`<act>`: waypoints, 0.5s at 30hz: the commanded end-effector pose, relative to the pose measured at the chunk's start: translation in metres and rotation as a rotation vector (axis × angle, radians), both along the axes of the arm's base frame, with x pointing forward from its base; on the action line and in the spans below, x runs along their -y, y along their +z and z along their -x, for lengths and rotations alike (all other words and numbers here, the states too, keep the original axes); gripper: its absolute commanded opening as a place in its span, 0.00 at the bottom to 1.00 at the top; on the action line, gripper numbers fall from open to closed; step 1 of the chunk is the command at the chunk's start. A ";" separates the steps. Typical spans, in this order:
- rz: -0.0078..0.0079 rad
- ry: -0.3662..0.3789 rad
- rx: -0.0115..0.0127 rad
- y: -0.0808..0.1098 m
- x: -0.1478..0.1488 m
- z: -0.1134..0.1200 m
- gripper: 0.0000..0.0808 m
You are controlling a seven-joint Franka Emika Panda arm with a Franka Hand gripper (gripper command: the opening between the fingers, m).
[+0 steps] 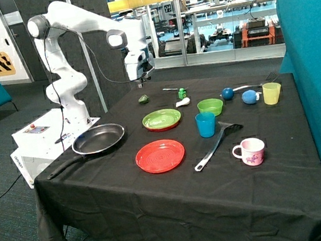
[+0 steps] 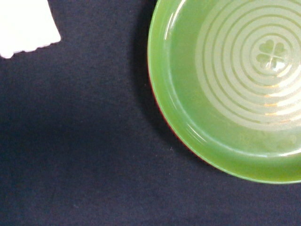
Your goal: Cook the vegetables
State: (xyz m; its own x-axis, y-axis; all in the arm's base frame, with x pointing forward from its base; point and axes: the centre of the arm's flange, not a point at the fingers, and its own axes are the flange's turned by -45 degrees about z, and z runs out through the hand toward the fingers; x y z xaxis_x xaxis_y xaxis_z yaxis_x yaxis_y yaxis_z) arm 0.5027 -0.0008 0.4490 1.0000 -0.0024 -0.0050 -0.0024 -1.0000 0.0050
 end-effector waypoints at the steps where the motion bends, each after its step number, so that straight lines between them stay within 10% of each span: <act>1: -0.0055 0.208 0.0045 0.001 -0.001 0.003 1.00; 3: -0.0055 0.214 0.0044 0.000 -0.003 0.000 1.00; 5: -0.0056 0.219 0.0044 -0.002 -0.005 -0.002 0.45; 7: -0.0056 0.222 0.0044 -0.003 -0.006 -0.004 0.26; 15: -0.0056 0.246 0.0044 -0.009 -0.017 -0.017 0.21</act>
